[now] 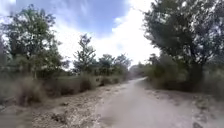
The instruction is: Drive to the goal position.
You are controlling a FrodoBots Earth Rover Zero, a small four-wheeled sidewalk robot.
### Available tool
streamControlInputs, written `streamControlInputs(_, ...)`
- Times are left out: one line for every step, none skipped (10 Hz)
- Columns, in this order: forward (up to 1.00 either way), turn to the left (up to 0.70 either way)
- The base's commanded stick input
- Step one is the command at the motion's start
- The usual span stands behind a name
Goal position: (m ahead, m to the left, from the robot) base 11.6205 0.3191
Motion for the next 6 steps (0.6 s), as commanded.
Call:
streamControlInputs(0.45, 0.0)
streamControlInputs(0.45, 0.0)
streamControlInputs(0.45, 0.0)
streamControlInputs(0.45, 0.0)
streamControlInputs(0.45, 0.0)
streamControlInputs(0.45, 0.0)
